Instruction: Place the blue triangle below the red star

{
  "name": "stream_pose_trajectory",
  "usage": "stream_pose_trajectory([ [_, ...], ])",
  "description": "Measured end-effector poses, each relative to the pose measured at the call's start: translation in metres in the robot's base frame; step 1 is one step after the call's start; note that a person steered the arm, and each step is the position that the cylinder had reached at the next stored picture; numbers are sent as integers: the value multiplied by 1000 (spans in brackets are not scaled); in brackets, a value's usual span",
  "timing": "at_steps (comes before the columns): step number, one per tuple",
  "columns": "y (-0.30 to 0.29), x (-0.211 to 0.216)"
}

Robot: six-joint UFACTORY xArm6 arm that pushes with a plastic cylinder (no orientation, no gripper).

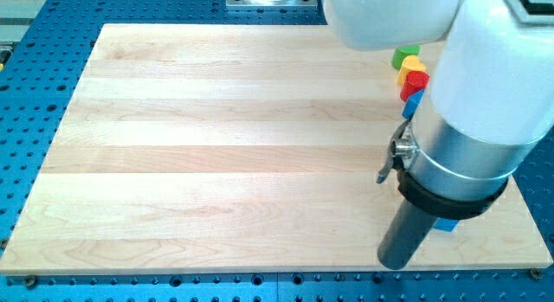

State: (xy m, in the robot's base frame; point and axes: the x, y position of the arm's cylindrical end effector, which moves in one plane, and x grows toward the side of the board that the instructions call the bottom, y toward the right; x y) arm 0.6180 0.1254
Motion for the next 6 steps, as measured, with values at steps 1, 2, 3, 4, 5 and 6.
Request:
stream_pose_trajectory([
  [1, 0, -42],
  [2, 0, -78],
  [3, 3, -81],
  [4, 21, -61],
  [5, 23, -37],
  [6, 23, -37],
])
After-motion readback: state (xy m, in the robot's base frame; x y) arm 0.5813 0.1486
